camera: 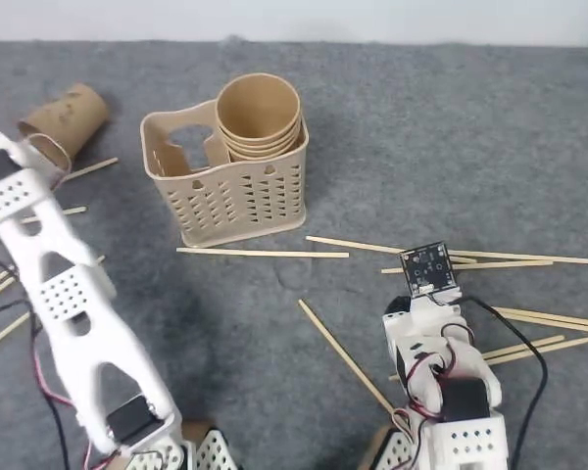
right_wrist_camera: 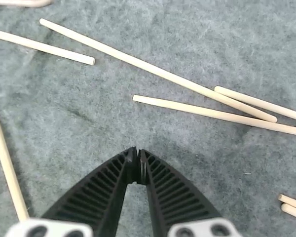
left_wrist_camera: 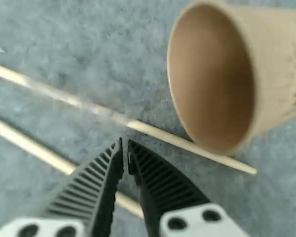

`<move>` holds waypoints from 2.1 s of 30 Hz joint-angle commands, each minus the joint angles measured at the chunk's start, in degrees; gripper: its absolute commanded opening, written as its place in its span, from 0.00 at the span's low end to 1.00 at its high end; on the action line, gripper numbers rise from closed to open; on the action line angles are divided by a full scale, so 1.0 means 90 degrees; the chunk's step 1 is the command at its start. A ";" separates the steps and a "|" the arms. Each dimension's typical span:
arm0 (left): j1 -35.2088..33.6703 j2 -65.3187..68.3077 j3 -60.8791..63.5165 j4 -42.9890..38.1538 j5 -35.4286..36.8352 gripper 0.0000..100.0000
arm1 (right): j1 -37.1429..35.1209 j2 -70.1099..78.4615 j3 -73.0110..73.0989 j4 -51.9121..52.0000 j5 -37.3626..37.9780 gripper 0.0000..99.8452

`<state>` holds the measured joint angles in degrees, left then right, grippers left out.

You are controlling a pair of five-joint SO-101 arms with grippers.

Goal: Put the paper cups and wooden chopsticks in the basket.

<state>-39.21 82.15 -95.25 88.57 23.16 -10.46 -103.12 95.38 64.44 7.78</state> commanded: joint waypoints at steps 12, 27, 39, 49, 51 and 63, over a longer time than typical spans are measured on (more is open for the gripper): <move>0.0029 -0.0977 -0.0132 0.0420 -0.0127 0.06 | -0.0024 -0.0103 0.0098 0.0044 0.0098 0.01; -0.0420 -0.3194 0.1363 0.1397 -0.0391 0.01 | -0.0024 -0.0103 0.0098 0.0044 0.0098 0.01; -0.0107 -0.6203 0.6335 -0.0059 0.0010 0.01 | -0.0005 -0.0103 0.0098 0.0054 0.0098 0.01; 0.0117 -0.6750 0.9216 -0.3223 0.0498 0.02 | -0.0005 -0.0103 0.0098 0.0054 0.0098 0.01; 0.0186 -0.6759 0.9548 -0.3800 0.0498 0.02 | -0.0005 -0.0103 0.0098 0.0054 0.0098 0.01; 0.0694 -0.7043 1.0203 -0.4933 0.1133 0.05 | -0.0015 -0.0103 0.0098 0.0054 0.0098 0.01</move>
<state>-36.48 25.63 -4.00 44.97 30.37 -10.55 -103.12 95.38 64.44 7.78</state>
